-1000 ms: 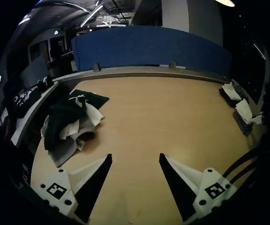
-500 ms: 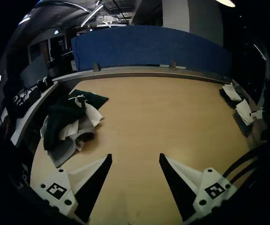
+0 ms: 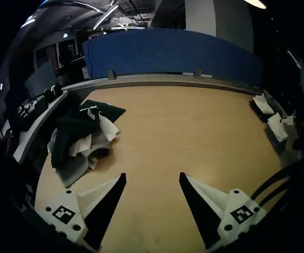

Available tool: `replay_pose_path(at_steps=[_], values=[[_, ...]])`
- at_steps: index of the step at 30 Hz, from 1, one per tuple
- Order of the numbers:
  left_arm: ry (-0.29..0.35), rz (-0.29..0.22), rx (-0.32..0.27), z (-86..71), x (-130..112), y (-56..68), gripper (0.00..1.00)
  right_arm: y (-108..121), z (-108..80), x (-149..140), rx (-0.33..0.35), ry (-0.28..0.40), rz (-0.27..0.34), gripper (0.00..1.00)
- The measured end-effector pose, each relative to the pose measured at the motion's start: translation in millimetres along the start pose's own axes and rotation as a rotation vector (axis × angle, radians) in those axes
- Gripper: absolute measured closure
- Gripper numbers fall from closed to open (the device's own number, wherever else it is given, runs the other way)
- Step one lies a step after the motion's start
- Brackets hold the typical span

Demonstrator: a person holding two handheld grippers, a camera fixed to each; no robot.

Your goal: Fold towel

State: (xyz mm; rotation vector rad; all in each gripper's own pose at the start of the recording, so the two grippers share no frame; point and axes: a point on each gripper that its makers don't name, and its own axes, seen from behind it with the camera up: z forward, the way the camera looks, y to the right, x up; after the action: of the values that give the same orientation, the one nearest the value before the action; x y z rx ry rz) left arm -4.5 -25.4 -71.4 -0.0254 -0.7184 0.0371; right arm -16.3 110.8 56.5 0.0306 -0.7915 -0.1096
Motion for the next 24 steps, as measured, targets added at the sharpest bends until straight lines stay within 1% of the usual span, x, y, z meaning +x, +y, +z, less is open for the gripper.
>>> replay_pose_path(at_steps=[6,15,20,24], values=[[-0.002,0.002,0.007,-1.2,-0.9,-3.6,0.07,2.0,14.4,-0.5,-0.004,-0.015,-0.001,0.24],[-0.008,0.000,0.021,-5.3,-6.8,-10.3,0.07,5.6,35.4,-13.6,-0.008,-0.061,0.000,0.24],[-0.010,-0.006,0.027,-6.9,-8.6,-13.4,0.07,7.1,38.8,-15.3,-0.007,-0.067,0.006,0.24],[-0.008,-0.008,0.026,-7.1,-7.6,-13.4,0.07,6.4,33.9,-12.3,-0.004,-0.061,0.007,0.23]])
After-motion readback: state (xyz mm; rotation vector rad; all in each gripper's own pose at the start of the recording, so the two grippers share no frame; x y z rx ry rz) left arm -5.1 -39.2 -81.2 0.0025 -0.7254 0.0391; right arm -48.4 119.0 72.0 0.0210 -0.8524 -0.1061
